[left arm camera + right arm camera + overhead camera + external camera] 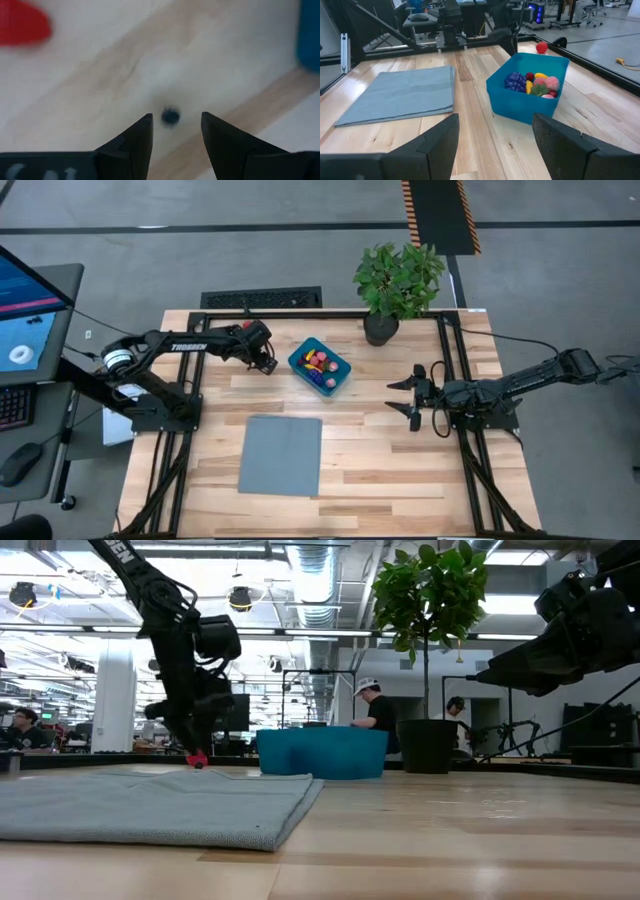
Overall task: Pick and placing Produce into tupperware
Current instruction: Put the blueberry into the container
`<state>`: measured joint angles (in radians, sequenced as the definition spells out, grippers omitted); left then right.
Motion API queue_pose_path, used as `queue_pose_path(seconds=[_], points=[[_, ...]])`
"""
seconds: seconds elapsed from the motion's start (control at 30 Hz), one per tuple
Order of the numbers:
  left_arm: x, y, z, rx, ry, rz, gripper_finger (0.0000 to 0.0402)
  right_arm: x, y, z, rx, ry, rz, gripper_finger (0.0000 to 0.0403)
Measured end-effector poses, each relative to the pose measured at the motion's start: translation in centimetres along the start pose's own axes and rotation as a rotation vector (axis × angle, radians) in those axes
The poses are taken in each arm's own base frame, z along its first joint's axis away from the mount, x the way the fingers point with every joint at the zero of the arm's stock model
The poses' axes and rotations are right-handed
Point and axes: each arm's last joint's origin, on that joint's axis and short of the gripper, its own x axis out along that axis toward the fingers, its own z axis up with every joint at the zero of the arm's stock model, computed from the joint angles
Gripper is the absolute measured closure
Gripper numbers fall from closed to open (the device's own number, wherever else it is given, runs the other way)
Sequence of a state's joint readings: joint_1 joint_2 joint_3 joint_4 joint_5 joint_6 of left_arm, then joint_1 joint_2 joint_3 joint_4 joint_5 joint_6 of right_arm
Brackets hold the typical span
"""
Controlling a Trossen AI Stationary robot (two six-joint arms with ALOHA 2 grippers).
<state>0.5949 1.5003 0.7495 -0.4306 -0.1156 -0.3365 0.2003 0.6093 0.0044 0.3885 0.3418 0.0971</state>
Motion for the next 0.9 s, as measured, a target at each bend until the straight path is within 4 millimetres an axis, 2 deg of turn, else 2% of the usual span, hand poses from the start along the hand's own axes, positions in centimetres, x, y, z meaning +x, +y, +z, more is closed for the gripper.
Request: queue_pose_path(seconds=[0.43, 0.57, 0.77, 0.9], points=[[2.1, 0.0, -0.1, 0.005, 0.052, 0.018, 0.0249, 0.0, 0.0, -0.2, -0.006, 0.018, -0.002, 0.0129], [2.1, 0.0, -0.1, 0.018, 0.048, 0.016, 0.0278, 0.0, 0.0, -0.2, -0.006, 0.017, -0.002, 0.0129], [2.1, 0.1, 0.0, 0.013, 0.043, 0.017, 0.0342, 0.0, 0.0, -0.2, -0.006, 0.018, -0.002, 0.0129], [2.1, 0.1, 0.1, 0.03, 0.04, 0.017, 0.0358, 0.0, 0.0, -0.2, -0.006, 0.018, -0.002, 0.0129]])
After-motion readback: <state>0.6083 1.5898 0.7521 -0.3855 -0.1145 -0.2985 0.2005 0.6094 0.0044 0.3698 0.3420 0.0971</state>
